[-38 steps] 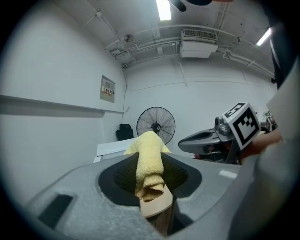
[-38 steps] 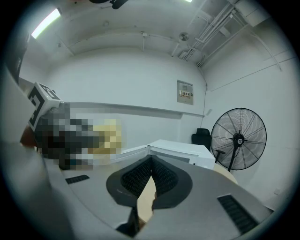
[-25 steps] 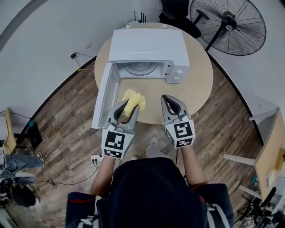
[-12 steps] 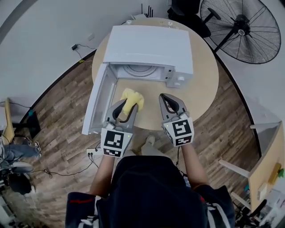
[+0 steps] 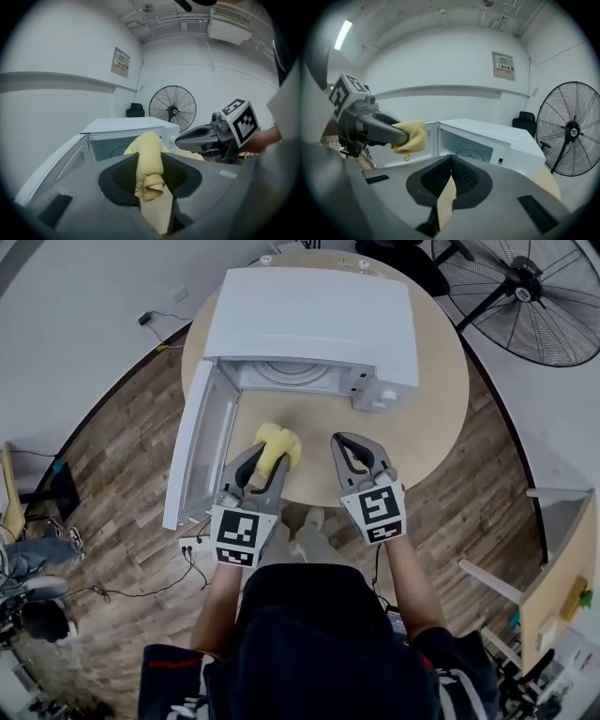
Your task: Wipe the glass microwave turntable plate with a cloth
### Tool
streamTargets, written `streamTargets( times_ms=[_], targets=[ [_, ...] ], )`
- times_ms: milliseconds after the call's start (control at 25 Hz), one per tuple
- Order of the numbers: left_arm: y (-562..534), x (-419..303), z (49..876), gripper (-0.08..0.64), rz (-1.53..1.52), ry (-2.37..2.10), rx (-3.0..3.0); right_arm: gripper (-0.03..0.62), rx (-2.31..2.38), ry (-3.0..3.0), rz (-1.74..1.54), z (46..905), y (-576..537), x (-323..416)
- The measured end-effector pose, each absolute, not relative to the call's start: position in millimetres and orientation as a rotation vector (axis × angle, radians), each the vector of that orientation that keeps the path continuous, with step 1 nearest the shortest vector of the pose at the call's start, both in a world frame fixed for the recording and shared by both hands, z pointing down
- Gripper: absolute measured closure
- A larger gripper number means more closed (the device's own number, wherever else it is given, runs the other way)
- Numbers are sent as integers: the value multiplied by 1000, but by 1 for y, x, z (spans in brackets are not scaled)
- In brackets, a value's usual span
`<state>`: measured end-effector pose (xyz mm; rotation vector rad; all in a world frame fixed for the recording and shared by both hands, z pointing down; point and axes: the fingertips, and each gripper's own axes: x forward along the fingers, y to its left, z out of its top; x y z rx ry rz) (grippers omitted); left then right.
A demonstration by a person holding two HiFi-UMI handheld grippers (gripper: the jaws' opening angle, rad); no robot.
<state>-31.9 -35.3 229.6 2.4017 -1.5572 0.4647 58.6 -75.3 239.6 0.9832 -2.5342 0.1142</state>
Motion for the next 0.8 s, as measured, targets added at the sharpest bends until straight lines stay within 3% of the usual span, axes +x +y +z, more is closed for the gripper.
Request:
streamTargets(
  times_ms=[800],
  targets=[
    [-60, -46, 376, 437, 488, -1374, 2365, 583, 770, -2319, 241, 412, -81, 34]
  ],
)
